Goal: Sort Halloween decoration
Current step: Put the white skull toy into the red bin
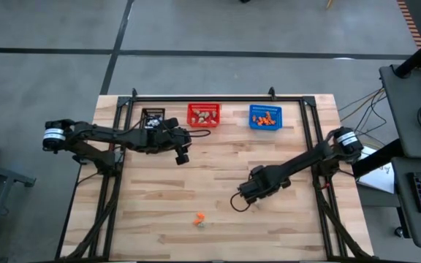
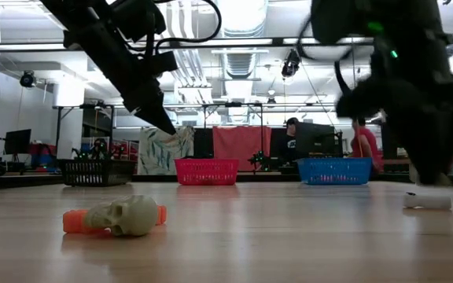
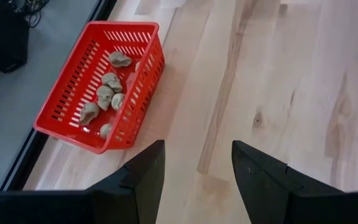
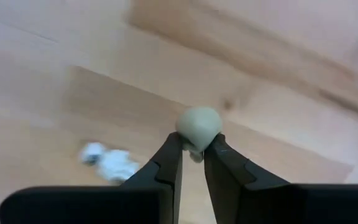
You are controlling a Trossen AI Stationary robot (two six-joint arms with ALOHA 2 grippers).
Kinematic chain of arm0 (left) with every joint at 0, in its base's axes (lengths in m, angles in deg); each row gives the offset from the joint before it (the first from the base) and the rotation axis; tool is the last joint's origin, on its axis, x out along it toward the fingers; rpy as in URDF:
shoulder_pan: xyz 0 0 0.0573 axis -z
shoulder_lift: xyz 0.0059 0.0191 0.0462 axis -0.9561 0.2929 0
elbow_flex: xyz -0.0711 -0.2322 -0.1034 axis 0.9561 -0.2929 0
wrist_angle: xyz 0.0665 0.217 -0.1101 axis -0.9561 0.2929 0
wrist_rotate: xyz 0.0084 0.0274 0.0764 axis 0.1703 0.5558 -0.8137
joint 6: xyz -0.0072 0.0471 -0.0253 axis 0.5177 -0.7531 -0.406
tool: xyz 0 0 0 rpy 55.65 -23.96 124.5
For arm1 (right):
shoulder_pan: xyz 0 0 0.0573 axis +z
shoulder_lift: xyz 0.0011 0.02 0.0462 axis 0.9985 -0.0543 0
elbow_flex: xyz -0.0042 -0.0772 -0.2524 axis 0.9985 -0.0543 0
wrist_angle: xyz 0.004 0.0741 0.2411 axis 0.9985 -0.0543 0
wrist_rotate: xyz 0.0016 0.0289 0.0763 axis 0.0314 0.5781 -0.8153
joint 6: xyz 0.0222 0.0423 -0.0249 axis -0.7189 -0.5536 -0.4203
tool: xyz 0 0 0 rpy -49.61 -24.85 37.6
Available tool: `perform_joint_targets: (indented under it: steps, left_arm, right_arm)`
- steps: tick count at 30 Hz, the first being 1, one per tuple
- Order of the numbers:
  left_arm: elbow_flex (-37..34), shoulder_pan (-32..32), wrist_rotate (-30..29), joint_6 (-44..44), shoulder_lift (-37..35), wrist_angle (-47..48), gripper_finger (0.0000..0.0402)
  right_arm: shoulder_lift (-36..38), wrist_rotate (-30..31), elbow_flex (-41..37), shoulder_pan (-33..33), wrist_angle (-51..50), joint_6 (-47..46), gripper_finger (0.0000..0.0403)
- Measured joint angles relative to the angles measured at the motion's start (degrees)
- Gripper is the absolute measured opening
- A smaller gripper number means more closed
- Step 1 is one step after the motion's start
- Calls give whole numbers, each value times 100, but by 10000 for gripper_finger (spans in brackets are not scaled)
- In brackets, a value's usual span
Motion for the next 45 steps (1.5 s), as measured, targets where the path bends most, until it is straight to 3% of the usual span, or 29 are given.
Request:
perform_joint_targets:
  steps: [5, 14, 23, 30, 39, 45]
  left_arm:
    - [0, 48, 2, 67, -103, -56, 168]
    - [0, 405, 81, 431, -602, -56, 168]
    - [0, 1078, 76, 950, -1266, -52, 168]
    - [0, 1745, 63, 1238, -1669, -432, 168]
    - [0, 2278, -648, 1517, -1749, -570, 168]
    - [0, 2376, -702, 1675, -1745, -552, 168]
  right_arm:
    - [339, 635, 136, -263, 6, 499, 51]
    - [600, 1493, 373, -1167, 342, 2410, 42]
    - [600, 1486, 364, -2345, 2359, 4978, 35]
    - [513, 1147, 364, -3281, 4649, 6768, 34]
    - [-204, 835, 366, -4119, 7158, 8091, 33]
    - [-918, 837, 614, -4412, 7822, 8446, 33]
